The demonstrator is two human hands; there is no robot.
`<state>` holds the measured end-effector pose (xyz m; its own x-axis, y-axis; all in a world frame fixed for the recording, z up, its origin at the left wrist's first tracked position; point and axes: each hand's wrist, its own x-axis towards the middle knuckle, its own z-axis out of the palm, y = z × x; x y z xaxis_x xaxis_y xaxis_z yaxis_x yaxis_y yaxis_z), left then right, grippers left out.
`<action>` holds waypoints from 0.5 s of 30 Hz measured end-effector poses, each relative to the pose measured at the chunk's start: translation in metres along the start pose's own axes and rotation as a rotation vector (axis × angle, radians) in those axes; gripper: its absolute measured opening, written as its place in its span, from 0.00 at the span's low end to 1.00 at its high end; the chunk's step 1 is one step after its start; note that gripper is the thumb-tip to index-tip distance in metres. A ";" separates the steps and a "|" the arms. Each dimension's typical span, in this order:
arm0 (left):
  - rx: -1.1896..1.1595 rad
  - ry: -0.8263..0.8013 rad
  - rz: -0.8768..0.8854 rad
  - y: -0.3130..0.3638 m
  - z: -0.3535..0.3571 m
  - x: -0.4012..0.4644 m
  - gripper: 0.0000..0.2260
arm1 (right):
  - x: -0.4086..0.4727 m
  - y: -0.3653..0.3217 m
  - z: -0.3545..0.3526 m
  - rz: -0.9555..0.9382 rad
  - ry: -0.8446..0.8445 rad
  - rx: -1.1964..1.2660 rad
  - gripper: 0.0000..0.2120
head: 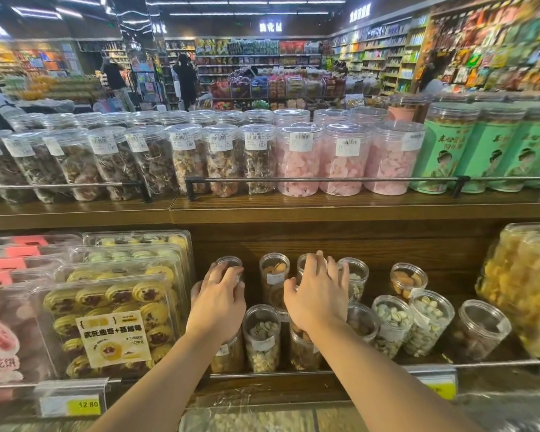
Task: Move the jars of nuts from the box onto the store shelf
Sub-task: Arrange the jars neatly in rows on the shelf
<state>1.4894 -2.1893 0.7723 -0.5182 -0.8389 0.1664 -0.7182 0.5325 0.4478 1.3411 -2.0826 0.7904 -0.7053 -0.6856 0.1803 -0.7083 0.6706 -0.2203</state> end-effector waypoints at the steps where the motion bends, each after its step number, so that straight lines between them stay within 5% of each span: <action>1: -0.003 -0.003 -0.002 0.000 0.000 0.000 0.19 | 0.000 0.000 0.000 -0.006 0.008 0.003 0.30; 15: -0.006 -0.003 -0.019 -0.001 0.000 -0.001 0.19 | 0.000 0.005 -0.002 -0.050 0.012 0.039 0.22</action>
<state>1.4904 -2.1893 0.7720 -0.5062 -0.8483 0.1553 -0.7251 0.5161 0.4559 1.3377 -2.0790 0.7915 -0.6692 -0.7148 0.2032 -0.7414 0.6236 -0.2481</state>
